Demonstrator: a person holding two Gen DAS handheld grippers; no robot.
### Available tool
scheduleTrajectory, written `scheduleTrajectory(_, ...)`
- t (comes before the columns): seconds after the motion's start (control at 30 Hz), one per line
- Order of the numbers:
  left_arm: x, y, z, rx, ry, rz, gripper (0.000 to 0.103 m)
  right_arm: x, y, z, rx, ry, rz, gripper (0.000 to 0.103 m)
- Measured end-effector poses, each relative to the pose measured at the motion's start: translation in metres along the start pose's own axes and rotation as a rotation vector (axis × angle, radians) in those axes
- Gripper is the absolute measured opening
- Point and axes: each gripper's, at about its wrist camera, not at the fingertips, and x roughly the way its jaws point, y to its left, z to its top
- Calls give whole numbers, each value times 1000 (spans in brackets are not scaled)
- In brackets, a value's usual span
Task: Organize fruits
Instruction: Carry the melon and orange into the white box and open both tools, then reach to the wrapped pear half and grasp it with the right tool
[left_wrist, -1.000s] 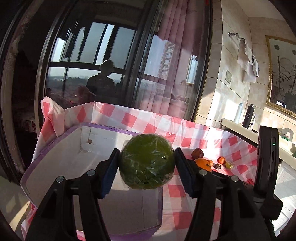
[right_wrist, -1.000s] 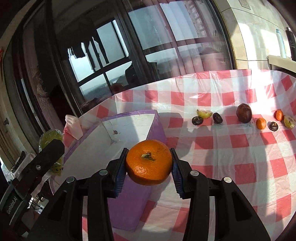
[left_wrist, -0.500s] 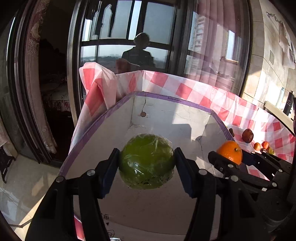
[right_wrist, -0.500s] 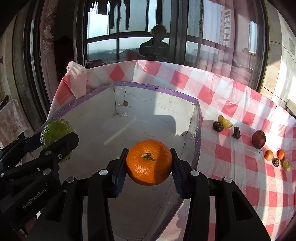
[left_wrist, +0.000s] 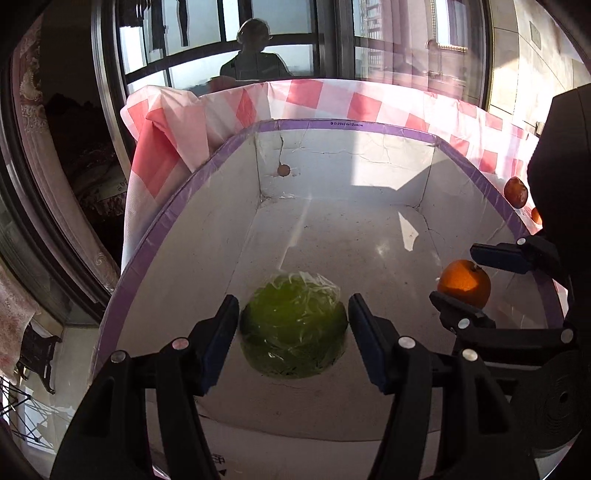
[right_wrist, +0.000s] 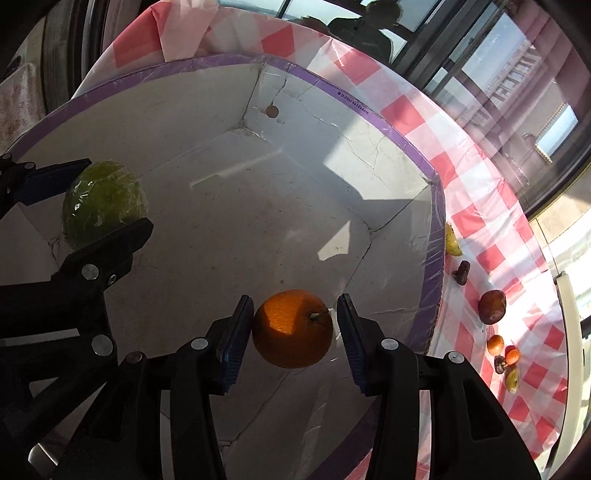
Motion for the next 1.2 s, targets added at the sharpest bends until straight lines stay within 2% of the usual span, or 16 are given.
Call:
scheduleTrajectory(0.07, 3, 1, 1, 1, 39, 3, 71, 2, 1, 0, -25, 26, 26, 53)
scheduleTrajectory(0.17, 6, 4, 3, 3, 72, 13, 79, 3, 1, -1, -38, 39, 42, 55)
scheduleTrajectory(0.4, 5, 5, 4, -11, 93, 40, 80, -2, -1, -3, -23, -8, 48, 55)
scheduleTrajectory(0.5, -2, 6, 5, -35, 57, 65, 81, -10, -2, -9, 11, -88, 30, 56)
scheduleTrajectory(0.53, -8, 4, 6, -43, 29, 85, 81, -13, -4, -12, 34, -135, 25, 58)
scheduleTrajectory(0.57, -14, 2, 6, -44, -12, 117, 84, -19, -8, -16, 68, -198, 21, 66)
scheduleTrajectory(0.6, -26, -4, 8, -34, -84, 154, 90, -23, -11, -22, 109, -259, 21, 72)
scheduleTrajectory(0.67, -55, -19, 10, -10, -256, 177, 97, -33, -19, -37, 197, -389, 56, 75)
scheduleTrajectory(0.7, -73, -29, 12, -1, -355, 169, 101, -39, -25, -45, 241, -447, 70, 75)
scheduleTrajectory(0.8, -116, -61, 12, 10, -585, 99, 101, -63, -57, -75, 395, -634, 50, 78)
scheduleTrajectory(0.83, -124, -73, 12, 17, -631, 66, 101, -71, -73, -85, 453, -688, 25, 89)
scheduleTrajectory(0.9, -132, -97, 15, 25, -676, 0, 101, -79, -106, -108, 569, -738, -47, 91)
scheduleTrajectory(0.97, -128, -124, 19, 28, -672, -84, 101, -71, -141, -128, 659, -703, -105, 91)
scheduleTrajectory(1.03, -114, -155, 20, 56, -623, -198, 101, -55, -175, -152, 724, -618, -167, 91)
scheduleTrajectory(1.13, -79, -205, 22, 110, -516, -321, 101, -27, -221, -190, 817, -475, -234, 91)
scheduleTrajectory(1.2, -44, -241, 24, 137, -409, -399, 101, -10, -246, -212, 866, -356, -275, 91)
